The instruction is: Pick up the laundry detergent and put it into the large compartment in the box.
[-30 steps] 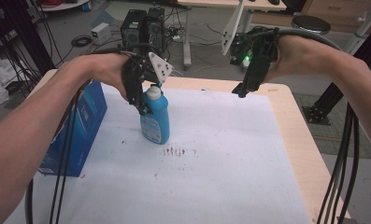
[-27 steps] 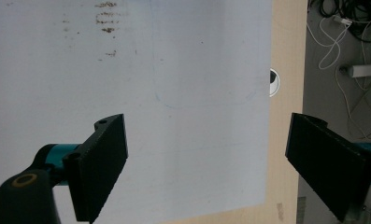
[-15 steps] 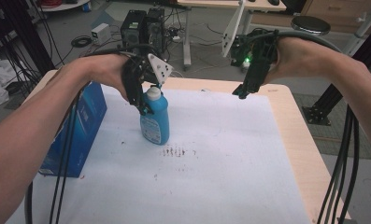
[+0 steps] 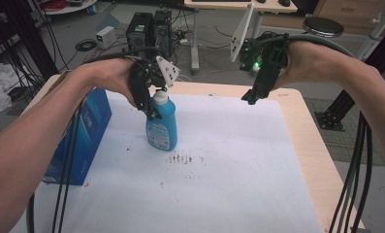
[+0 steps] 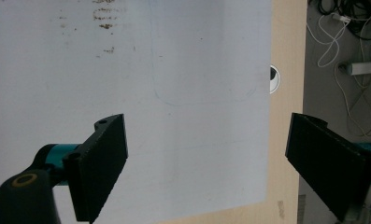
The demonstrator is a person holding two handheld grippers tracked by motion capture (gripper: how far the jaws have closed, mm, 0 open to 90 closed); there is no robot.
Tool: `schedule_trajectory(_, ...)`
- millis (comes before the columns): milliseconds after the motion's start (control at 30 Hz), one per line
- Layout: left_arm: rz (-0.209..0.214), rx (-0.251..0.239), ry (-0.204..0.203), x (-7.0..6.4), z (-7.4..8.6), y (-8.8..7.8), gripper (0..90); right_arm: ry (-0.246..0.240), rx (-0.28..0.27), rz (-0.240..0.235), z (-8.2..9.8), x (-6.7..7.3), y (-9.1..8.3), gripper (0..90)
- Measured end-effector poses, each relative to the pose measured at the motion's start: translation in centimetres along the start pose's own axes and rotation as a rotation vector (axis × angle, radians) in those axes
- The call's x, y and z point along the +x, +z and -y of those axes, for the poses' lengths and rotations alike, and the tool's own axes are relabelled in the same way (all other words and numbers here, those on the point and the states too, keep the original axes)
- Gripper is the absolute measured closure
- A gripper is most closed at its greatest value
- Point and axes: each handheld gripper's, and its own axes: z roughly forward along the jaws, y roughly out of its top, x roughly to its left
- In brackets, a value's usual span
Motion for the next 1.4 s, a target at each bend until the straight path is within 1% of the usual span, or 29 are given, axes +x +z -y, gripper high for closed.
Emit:
schedule_trajectory(67,0.010,0.004,-0.014,-0.2,-0.2,-0.1,36.2,0.001,-0.001,0.000,0.1,0.0,0.0,12.2)
schedule_trajectory(167,0.019,-0.012,-0.039,-0.5,-0.5,-0.6,36.3,0.005,-0.002,0.003,0.2,0.0,0.0,12.1)
schedule_trajectory(233,0.021,-0.014,-0.058,-0.7,-0.7,-1.0,36.3,0.003,-0.002,0.004,0.1,0.0,0.1,12.2)
schedule_trajectory(267,0.021,-0.014,-0.058,-0.7,-0.7,-1.0,36.4,0.003,-0.002,0.004,0.1,0.0,0.1,12.2)
schedule_trajectory(333,0.020,-0.015,-0.085,-1.1,-1.0,-1.7,36.4,0.001,0.000,0.005,0.0,0.1,0.1,12.2)
schedule_trajectory(533,0.019,0.000,-0.138,-2.0,-1.6,-3.6,36.6,0.003,-0.004,0.006,0.0,0.5,0.2,12.1)
schedule_trajectory(567,0.018,0.001,-0.154,-2.1,-1.8,-4.1,36.6,0.000,-0.003,0.008,0.0,0.5,0.1,12.2)
schedule_trajectory(700,0.003,0.032,-0.176,-2.8,-2.6,-5.9,36.6,0.009,-0.014,0.012,0.1,0.8,-0.1,12.2)
schedule_trajectory(733,-0.001,0.034,-0.186,-3.0,-2.7,-6.3,36.6,0.009,-0.013,0.012,0.2,0.8,-0.1,12.2)
schedule_trajectory(767,-0.001,0.034,-0.186,-3.0,-2.7,-6.3,36.6,0.009,-0.013,0.012,0.2,0.8,-0.1,12.2)
schedule_trajectory(800,-0.008,0.044,-0.203,-3.3,-2.9,-7.4,36.6,0.013,-0.014,0.013,0.2,0.9,-0.1,12.2)
schedule_trajectory(867,-0.022,0.040,-0.228,-3.6,-3.1,-8.5,36.6,0.016,-0.019,0.015,0.4,1.0,-0.1,12.2)
schedule_trajectory(900,-0.028,0.041,-0.248,-3.8,-3.1,-9.2,36.6,0.019,-0.023,0.013,0.5,1.1,-0.1,12.1)
schedule_trajectory(933,-0.032,0.046,-0.257,-3.9,-3.2,-9.7,36.7,0.020,-0.025,0.013,0.5,1.1,-0.1,12.1)
schedule_trajectory(1000,-0.045,0.047,-0.290,-4.3,-3.2,-11.0,36.7,0.020,-0.025,0.013,0.6,1.2,-0.1,12.2)
schedule_trajectory(1133,-0.056,0.047,-0.332,-4.8,-3.1,-13.0,36.7,0.008,-0.031,0.018,0.4,1.4,-0.3,12.1)
schedule_trajectory(1200,-0.064,0.042,-0.363,-5.2,-2.9,-13.9,36.8,0.011,-0.034,0.019,0.3,1.6,-0.4,12.2)
schedule_trajectory(1233,-0.063,0.050,-0.377,-5.3,-2.8,-14.4,36.8,0.002,-0.037,0.023,0.3,1.6,-0.5,12.2)
schedule_trajectory(1300,-0.067,0.052,-0.401,-5.5,-2.4,-15.0,36.9,0.006,-0.041,0.025,0.2,1.7,-0.6,12.1)
schedule_trajectory(1367,-0.079,0.062,-0.431,-5.7,-2.0,-15.7,36.9,-0.006,-0.035,0.028,0.3,1.8,-0.7,12.2)
schedule_trajectory(1400,-0.086,0.070,-0.453,-5.8,-1.6,-16.2,36.9,-0.003,-0.038,0.027,0.3,1.9,-0.7,12.1)
